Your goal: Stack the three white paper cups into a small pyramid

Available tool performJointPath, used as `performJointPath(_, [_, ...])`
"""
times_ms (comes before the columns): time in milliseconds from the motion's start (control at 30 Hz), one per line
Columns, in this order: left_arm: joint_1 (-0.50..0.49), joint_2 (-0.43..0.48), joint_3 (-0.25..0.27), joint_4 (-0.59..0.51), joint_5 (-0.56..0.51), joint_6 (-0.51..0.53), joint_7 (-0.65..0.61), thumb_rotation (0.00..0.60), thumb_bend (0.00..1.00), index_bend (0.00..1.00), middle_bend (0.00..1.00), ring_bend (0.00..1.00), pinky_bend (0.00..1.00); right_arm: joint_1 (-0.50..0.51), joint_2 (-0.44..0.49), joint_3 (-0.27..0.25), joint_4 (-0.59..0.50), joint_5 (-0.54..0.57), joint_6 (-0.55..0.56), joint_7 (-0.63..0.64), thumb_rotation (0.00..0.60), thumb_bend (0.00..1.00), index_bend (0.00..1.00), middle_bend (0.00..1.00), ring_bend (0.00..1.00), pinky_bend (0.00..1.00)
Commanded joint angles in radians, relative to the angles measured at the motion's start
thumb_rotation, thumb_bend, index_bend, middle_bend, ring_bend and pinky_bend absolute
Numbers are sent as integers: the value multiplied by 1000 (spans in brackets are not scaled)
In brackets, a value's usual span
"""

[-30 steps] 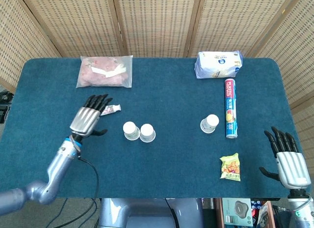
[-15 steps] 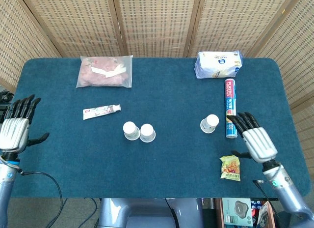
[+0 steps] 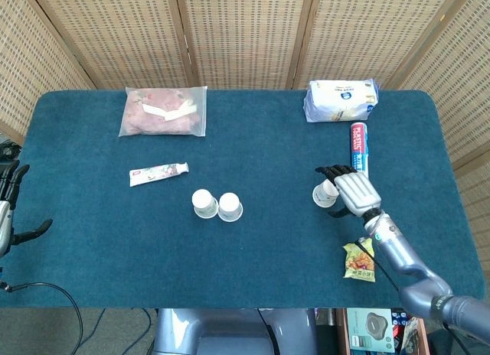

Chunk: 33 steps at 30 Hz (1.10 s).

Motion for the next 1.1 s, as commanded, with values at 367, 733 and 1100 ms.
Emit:
performJointPath(367, [-3, -16, -22, 21, -10, -32, 34, 600, 205, 0, 0, 0, 0, 98, -128, 8, 167, 146, -104, -103, 600, 252, 262, 381, 295, 382])
performJointPath(733, [9, -21, -31, 4, -3, -34, 69, 600, 205, 0, 0, 0, 0, 107, -151, -12, 242, 179, -101, -126, 600, 399, 451, 513, 433, 568])
performJointPath(1100, [12, -15, -32, -6, 15, -54, 62, 600, 206, 0, 0, 0, 0, 95, 12, 20, -24, 71, 43, -132, 600, 440, 455, 516, 435, 570])
